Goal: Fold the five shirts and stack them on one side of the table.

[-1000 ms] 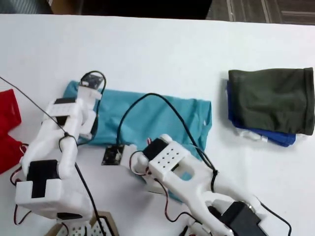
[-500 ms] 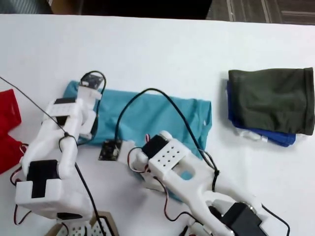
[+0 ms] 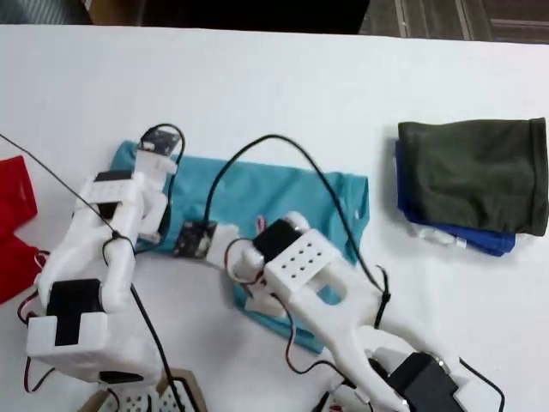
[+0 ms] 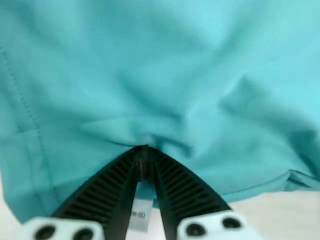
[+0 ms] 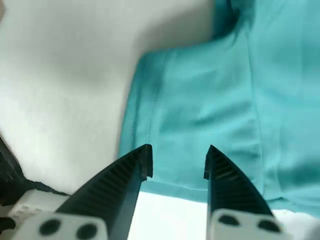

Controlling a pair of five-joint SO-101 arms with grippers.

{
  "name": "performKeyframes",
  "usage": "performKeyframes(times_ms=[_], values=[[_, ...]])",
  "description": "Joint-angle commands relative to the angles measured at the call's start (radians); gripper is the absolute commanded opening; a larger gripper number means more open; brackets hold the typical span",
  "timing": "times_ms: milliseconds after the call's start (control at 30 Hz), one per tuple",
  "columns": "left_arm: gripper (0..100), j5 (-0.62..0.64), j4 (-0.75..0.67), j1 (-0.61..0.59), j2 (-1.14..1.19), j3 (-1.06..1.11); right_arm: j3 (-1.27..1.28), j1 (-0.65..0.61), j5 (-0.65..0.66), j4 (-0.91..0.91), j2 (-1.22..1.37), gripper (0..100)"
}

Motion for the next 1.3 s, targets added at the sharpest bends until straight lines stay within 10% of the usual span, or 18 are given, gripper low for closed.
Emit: performKeyframes(times_ms=[0, 333, 1267], values=[[3, 0.006, -0.017, 0.006, -0.012, -0.001, -0.025, 0.033, 0.028, 0.033, -0.044, 18.1], [3, 0.005, -0.029, 0.008, -0.012, 0.01, 0.17, -0.17, 0.011, -0.122, -0.033, 18.3], [3, 0.003, -0.031, 0.008, -0.012, 0.013, 0.265, -0.058, -0.077, -0.314, 0.209, 14.2]])
